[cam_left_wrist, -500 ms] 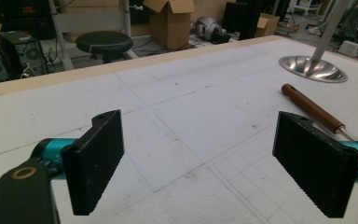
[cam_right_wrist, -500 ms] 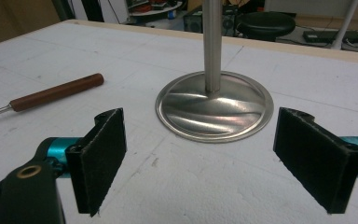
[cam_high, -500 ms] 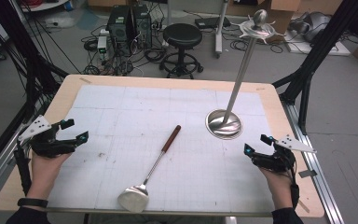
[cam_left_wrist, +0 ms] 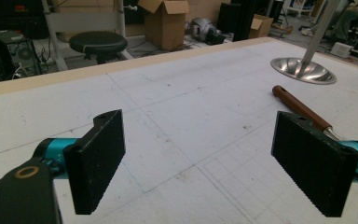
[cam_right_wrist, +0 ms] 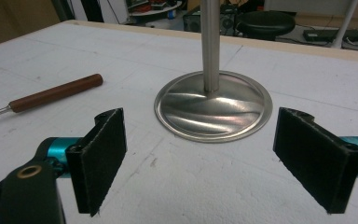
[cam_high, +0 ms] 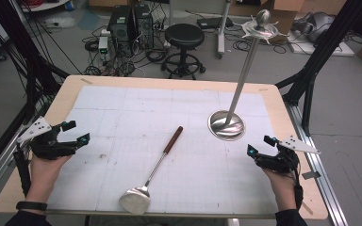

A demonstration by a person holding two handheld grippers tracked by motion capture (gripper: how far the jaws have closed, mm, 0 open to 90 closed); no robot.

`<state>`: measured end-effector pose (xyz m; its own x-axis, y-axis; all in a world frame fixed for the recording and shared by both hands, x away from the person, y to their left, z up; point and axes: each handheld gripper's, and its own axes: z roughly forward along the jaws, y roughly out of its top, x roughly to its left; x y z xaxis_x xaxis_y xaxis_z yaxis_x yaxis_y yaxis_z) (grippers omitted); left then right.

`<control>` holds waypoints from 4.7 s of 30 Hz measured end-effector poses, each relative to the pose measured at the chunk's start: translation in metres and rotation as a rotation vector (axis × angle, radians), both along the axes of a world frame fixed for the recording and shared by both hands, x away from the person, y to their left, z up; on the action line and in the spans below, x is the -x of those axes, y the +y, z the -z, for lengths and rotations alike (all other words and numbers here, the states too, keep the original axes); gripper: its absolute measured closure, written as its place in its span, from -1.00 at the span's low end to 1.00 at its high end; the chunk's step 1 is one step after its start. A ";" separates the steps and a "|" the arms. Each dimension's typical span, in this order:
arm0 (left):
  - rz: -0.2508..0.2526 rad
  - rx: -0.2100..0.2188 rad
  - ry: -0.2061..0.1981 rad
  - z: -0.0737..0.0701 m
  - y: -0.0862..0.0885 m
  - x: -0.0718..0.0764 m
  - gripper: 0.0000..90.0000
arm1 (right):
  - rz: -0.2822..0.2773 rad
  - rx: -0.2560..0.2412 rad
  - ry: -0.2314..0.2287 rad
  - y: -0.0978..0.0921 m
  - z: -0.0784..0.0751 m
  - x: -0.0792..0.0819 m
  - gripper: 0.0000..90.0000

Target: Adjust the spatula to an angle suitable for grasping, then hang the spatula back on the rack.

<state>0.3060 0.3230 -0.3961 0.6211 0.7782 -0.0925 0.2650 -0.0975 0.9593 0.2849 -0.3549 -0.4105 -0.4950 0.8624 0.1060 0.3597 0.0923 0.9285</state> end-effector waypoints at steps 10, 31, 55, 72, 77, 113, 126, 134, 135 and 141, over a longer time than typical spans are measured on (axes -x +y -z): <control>0.013 -0.024 0.002 -0.008 -0.006 0.002 -0.60 | 0.000 0.000 0.005 -0.001 0.001 -0.001 -0.63; 0.019 -0.014 0.013 -0.012 -0.011 0.001 -0.60 | 0.015 -0.011 -0.003 -0.004 -0.003 0.001 -0.63; 0.027 -0.025 0.026 -0.015 -0.019 0.001 -0.59 | 0.016 -0.010 -0.004 -0.007 -0.003 0.002 -0.63; 0.061 -0.031 0.031 -0.024 -0.031 0.003 -0.59 | 0.016 -0.012 -0.005 -0.006 -0.005 0.003 -0.63; 0.102 -0.042 0.044 -0.030 -0.057 0.004 -0.59 | 0.019 -0.014 -0.007 -0.007 -0.005 0.004 -0.63; 0.263 -0.217 0.231 0.002 -0.199 0.006 -0.46 | 0.005 -0.013 -0.003 -0.003 -0.004 0.001 -0.63; 0.272 -0.306 0.326 0.020 -0.223 0.008 -0.21 | 0.003 -0.015 0.002 -0.003 -0.003 0.000 -0.63; 0.247 -0.361 0.377 0.026 -0.228 0.008 -0.01 | 0.000 -0.016 -0.001 -0.003 -0.003 -0.001 -0.63; 0.245 -0.371 0.381 0.027 -0.229 0.009 -0.01 | 0.000 -0.017 0.000 -0.003 -0.003 -0.001 -0.63; 0.241 -0.398 0.395 0.029 -0.231 0.010 0.11 | 0.002 -0.017 0.002 -0.004 -0.002 -0.001 -0.63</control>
<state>0.2964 0.0915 -0.4251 0.7619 0.6424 -0.0822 0.5193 -0.5301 0.6703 0.2859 -0.3588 -0.4081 -0.4932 0.8614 0.1217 0.3619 0.0759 0.9291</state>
